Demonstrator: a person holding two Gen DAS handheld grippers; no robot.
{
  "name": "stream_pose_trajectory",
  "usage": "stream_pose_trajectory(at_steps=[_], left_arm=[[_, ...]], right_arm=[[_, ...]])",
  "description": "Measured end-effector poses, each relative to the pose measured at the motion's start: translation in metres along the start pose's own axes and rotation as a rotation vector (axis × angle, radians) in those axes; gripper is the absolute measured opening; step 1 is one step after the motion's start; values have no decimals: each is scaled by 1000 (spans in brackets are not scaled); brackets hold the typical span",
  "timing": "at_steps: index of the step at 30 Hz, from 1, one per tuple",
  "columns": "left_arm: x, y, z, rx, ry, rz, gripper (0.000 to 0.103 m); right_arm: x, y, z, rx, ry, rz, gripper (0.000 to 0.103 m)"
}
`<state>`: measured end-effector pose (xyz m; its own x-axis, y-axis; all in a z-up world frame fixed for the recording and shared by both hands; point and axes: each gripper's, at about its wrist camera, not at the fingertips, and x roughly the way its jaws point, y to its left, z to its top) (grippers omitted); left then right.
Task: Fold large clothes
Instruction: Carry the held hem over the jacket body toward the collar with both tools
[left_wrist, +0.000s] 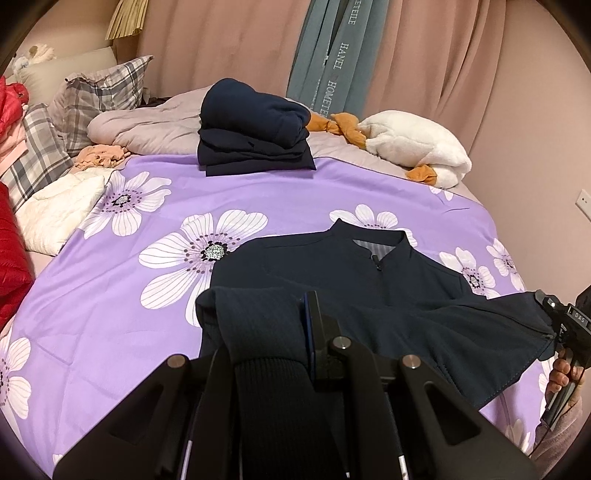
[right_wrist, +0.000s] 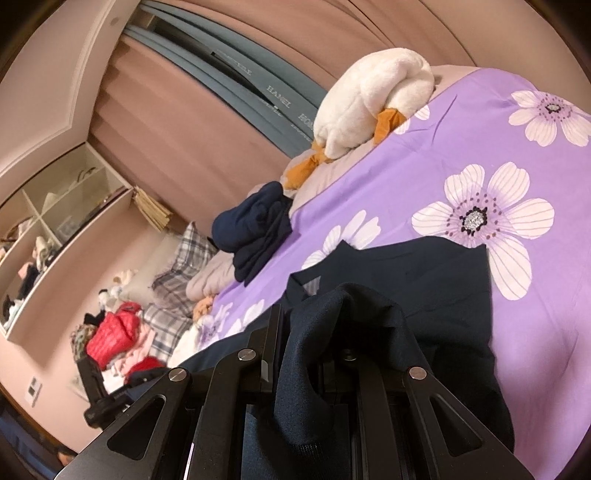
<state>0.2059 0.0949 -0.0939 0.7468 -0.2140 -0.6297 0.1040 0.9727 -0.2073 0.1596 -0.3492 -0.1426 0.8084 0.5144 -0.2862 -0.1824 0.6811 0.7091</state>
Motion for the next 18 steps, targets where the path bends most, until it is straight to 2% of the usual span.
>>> stream_pose_trajectory(at_steps=[18], left_arm=[[41,-3,4,25,34,32,11]], right_arm=[[30,-19,8,25,41,-44,15]])
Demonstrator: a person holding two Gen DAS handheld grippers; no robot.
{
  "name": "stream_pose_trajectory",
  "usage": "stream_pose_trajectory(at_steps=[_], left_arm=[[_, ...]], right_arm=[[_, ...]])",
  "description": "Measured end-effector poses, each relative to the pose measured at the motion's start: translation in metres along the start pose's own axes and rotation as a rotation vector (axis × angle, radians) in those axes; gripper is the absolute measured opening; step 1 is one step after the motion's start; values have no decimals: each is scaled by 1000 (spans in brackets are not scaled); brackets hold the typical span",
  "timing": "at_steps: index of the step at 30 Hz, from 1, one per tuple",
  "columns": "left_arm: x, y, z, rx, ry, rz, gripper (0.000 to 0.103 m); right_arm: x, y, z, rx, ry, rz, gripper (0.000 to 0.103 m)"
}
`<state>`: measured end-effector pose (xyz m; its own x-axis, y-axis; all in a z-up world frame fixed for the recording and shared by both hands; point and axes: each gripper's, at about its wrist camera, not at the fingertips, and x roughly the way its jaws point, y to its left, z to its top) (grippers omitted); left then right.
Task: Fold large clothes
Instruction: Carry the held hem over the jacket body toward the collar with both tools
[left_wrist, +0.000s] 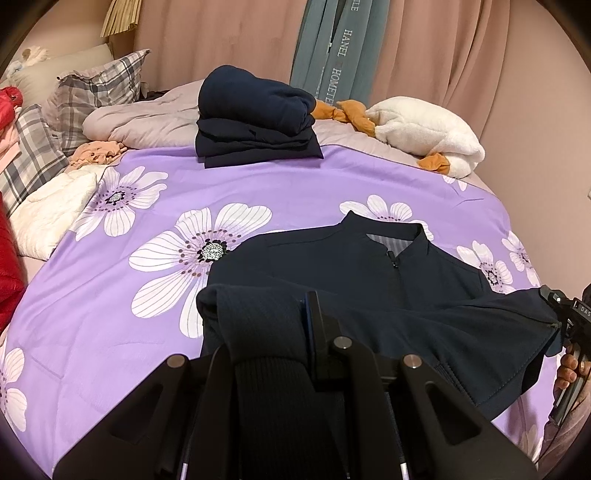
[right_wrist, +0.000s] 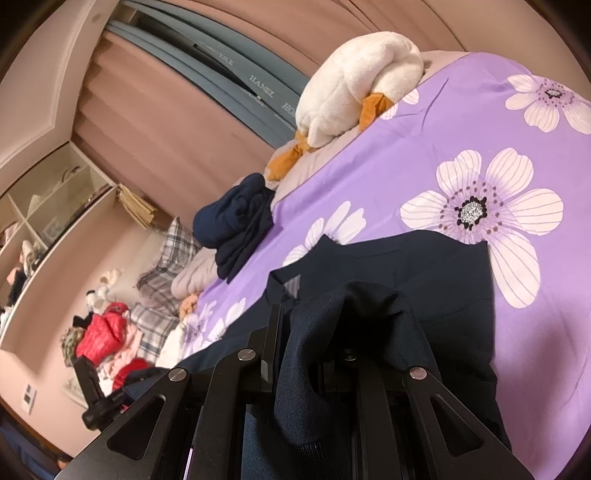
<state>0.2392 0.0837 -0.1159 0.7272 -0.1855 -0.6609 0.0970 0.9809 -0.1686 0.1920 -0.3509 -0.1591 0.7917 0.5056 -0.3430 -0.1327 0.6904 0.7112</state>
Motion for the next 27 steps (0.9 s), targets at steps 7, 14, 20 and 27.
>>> stream_pose_trajectory(at_steps=[7,14,20,27], left_arm=[[12,-2,4,6,11,9,11],[23,-2,5,11,22,19,12],[31,-2,7,12,31,22,12],[41,-4,8,12,42,29,12]], right_arm=[[8,-2,3,-1,9,-7,15],[15,-5,4,3,17,-12,15],[19,-9,5,6,22,-13,15],[24,-14,5,14,30,-19,15]])
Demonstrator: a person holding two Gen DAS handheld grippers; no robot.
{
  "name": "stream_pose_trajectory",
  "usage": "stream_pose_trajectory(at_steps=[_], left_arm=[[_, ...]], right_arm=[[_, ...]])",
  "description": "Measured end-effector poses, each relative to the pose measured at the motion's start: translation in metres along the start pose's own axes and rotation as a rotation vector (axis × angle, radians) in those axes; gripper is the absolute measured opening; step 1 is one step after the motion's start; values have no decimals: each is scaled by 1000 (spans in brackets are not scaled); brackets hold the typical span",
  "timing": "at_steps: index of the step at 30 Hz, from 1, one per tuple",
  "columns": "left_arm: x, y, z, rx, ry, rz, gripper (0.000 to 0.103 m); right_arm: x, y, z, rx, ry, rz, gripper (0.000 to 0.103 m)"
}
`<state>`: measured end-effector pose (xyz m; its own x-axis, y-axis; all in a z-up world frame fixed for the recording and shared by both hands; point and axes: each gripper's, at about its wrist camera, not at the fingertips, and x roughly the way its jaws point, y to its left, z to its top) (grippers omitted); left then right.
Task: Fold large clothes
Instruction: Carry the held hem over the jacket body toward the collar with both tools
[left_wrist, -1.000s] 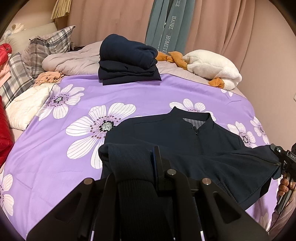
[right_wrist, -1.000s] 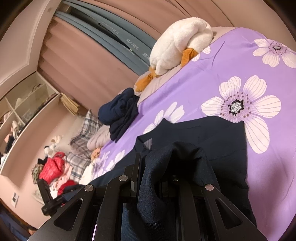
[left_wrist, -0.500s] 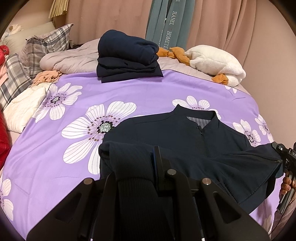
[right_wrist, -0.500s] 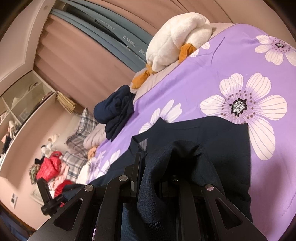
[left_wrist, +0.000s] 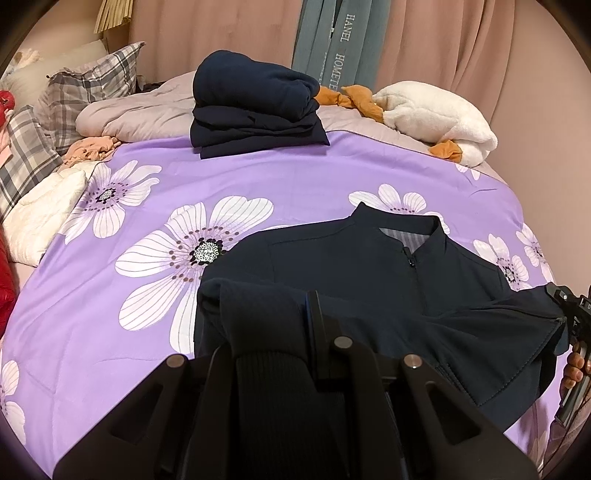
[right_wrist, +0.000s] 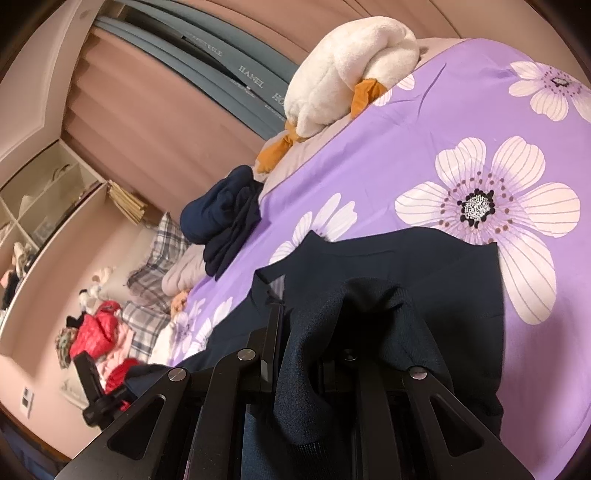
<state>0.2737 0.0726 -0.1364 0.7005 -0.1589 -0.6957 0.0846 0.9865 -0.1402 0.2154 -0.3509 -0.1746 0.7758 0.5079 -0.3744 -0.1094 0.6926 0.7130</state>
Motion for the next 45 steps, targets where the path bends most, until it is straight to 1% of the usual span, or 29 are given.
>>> stream_pose_trajectory(at_steps=[17,28,33,40,45], left_arm=[[20,-3,4,12,15,18,12],[43,1,12,-11,39,27,13],[52,-2,19,-13,43,32,13],[61,-13,32,22,28,48,13],[68,-14,39,22,24,57,13]], right_arm=[[10,-10,2,12,13,-14,15],[16,-13,4,10,15,-20,15],[21,-15,8,6,13,-29,15],[26,-12,20,-8,3,-33,15],[30,-13,26,-11,2,-40,15]])
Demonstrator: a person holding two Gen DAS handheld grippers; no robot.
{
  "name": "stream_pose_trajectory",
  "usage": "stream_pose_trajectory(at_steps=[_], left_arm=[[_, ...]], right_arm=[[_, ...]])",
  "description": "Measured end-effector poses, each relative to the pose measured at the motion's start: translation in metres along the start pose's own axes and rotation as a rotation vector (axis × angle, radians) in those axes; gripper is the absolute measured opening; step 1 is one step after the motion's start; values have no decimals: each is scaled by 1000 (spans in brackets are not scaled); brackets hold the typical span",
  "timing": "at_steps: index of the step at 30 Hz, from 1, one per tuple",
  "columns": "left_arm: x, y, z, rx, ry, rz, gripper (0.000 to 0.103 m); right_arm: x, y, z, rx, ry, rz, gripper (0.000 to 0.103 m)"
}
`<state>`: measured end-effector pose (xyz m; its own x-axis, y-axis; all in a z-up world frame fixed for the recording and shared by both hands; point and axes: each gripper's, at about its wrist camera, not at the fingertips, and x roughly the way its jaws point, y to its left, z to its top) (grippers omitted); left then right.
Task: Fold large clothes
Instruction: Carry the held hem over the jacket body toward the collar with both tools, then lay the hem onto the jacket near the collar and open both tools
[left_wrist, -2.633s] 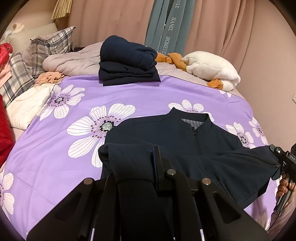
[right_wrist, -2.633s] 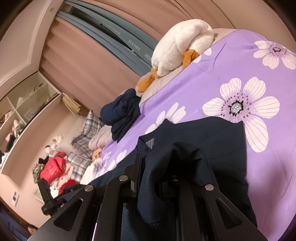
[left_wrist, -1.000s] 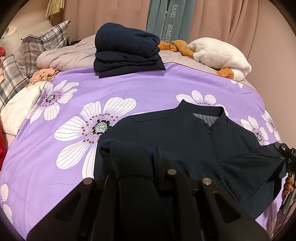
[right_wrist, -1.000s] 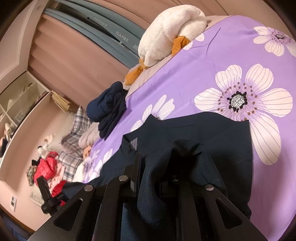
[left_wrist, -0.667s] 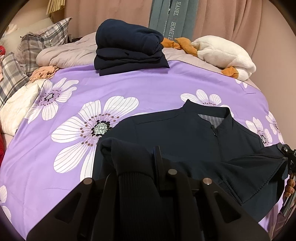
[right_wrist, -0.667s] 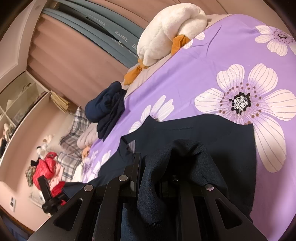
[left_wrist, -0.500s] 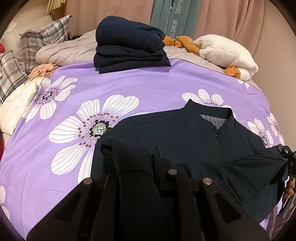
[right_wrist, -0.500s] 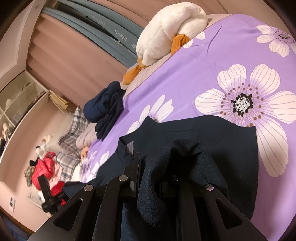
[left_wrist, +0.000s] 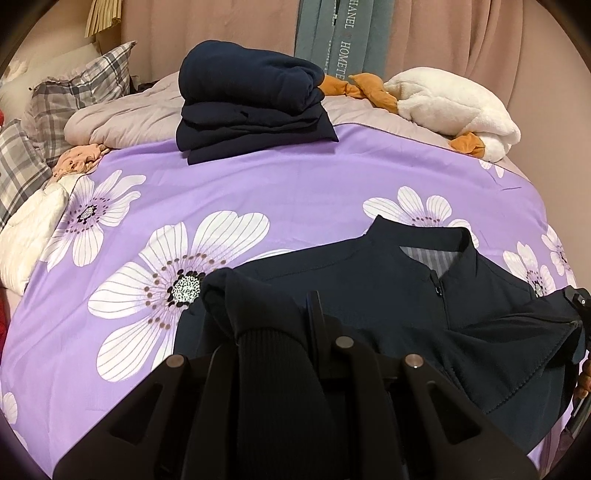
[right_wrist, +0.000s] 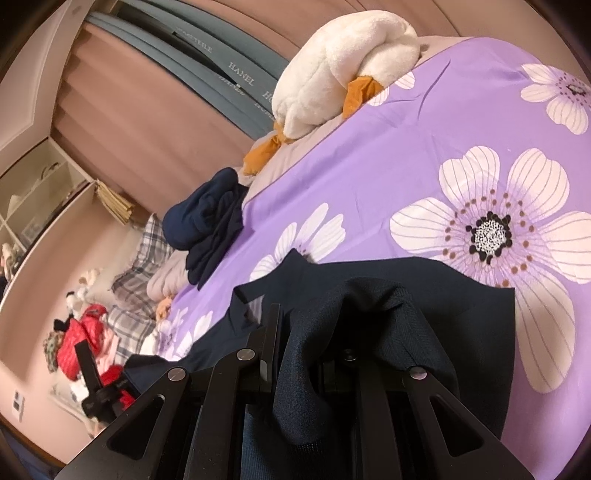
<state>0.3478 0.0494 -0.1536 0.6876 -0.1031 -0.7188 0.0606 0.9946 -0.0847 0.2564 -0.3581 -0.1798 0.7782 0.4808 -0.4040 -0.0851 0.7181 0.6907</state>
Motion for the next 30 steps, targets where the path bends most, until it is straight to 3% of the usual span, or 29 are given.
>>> stream_pose_trajectory(at_steps=[9,17,30], left_arm=[[22,5,9,-23,30,17,14],[54,23,15,-127,103,29,15],[82,27,31,-125,160,42,17]], right_arm=[[14,-2,10,2,13,-13,15],[38,-9,19,33,54,-35,15],[65,-30,32,121,109,-57,15]])
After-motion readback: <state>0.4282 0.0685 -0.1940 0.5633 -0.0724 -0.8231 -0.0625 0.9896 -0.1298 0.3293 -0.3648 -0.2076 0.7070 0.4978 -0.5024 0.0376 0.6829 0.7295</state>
